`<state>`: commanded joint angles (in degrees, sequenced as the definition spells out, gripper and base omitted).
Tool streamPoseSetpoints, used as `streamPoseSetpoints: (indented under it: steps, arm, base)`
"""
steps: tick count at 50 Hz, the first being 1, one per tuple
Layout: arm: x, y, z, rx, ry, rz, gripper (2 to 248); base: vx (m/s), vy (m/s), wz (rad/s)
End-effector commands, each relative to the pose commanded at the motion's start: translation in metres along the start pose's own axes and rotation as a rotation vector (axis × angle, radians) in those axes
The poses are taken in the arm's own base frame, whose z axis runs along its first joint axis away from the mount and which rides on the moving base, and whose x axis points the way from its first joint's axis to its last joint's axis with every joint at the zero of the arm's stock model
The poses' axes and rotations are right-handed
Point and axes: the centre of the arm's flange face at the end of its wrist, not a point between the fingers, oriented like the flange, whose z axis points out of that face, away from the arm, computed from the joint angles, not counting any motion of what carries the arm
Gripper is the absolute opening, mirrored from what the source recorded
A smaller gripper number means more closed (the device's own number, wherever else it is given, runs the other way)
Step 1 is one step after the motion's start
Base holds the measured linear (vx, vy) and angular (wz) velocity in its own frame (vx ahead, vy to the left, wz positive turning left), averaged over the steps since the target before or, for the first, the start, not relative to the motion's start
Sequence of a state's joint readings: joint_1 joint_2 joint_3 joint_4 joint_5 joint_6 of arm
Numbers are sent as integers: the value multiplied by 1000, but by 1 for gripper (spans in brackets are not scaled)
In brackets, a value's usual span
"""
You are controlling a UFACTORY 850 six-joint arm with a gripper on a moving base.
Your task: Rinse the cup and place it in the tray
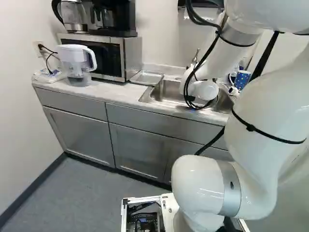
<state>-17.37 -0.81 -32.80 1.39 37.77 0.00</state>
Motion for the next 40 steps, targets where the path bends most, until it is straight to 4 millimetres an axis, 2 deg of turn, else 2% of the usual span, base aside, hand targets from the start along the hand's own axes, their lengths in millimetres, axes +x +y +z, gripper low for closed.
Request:
streamPoseSetpoints:
  steps: [40]
  arm:
    - [0,0,0,0,0,0,125]
  base:
    - [0,0,0]
